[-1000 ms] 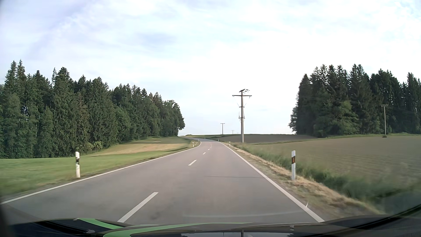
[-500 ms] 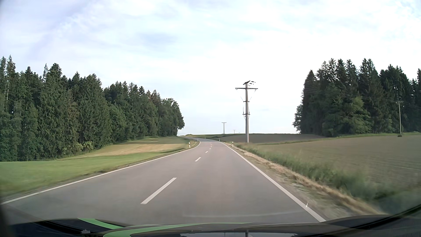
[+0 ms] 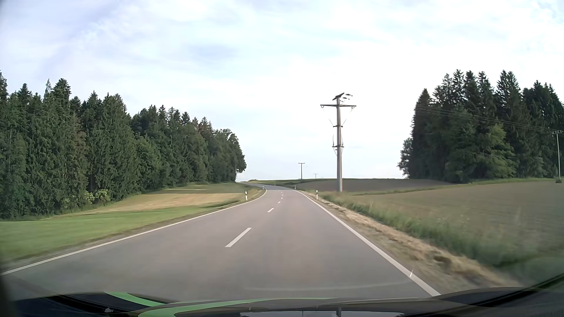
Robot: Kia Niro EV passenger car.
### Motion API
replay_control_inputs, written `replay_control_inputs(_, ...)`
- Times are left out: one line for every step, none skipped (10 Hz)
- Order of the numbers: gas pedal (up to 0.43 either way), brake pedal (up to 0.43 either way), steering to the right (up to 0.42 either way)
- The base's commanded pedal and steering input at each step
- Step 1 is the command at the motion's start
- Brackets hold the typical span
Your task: Follow the waypoints while adhering to traffic rules and regulations
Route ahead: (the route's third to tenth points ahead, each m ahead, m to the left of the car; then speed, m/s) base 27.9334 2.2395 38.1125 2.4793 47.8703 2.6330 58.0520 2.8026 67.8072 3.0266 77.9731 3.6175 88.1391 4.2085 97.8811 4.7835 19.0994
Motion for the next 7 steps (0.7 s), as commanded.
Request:
replay_control_inputs(0.350, 0.000, -0.001)
replay_control_inputs(0.350, 0.000, -0.001)
replay_control_inputs(0.350, 0.000, -0.001)
replay_control_inputs(0.350, 0.000, -0.001)
replay_control_inputs(0.350, 0.000, -0.001)
replay_control_inputs(0.350, 0.000, -0.001)
replay_control_inputs(0.350, 0.000, -0.001)
